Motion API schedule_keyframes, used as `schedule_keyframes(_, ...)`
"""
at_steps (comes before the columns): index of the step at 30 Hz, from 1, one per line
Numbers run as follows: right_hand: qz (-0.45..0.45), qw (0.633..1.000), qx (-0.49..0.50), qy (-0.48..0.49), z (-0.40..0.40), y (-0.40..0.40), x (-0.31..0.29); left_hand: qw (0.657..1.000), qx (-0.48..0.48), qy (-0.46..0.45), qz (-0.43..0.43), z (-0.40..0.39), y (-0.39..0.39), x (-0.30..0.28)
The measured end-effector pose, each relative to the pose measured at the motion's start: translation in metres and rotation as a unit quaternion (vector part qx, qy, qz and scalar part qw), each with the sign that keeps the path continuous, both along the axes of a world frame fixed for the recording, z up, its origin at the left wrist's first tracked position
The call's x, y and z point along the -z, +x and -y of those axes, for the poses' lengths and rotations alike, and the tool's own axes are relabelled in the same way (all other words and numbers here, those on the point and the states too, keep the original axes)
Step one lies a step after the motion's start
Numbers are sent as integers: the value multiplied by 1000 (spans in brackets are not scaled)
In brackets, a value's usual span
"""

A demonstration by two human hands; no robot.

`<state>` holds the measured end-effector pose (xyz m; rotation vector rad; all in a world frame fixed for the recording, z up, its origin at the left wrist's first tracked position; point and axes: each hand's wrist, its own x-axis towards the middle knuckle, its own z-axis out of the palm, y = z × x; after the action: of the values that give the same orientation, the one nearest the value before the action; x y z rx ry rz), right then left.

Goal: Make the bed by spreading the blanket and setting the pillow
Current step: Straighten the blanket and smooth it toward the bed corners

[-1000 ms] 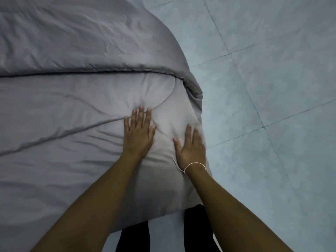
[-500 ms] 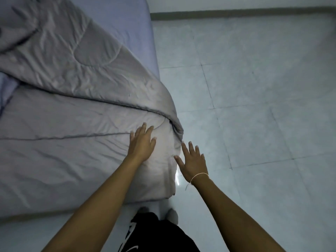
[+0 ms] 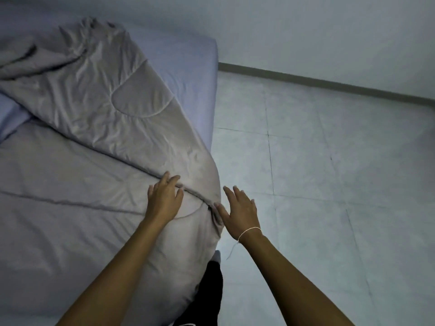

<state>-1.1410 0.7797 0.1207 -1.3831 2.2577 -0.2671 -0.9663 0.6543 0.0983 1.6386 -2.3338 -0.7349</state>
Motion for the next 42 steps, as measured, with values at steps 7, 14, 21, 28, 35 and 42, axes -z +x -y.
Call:
schedule_keyframes(7,-35,999,-40,-6,88,-105,-15,998,-69,12,-6,68,-75,-21)
schedule_keyframes(14,-17,996,-81,-14,170,-183,-20,992,-123,-19,6,136,-138,-44)
schedule_keyframes(21,5,986,-156,-58,318,-284,-36,970,-240,-29,6,244,-197,-65)
schedule_keyframes(28,-20,953,-290,-82,467,-333,-65,949,-313,-45,-8,324,-267,-89)
schedule_keyframes(35,-21,919,-390,-56,584,-317,-44,917,-397,-27,-11,399,-274,-64)
schedule_keyframes(42,-21,903,-426,-52,717,-297,-26,884,-467,-17,-6,513,-230,-45)
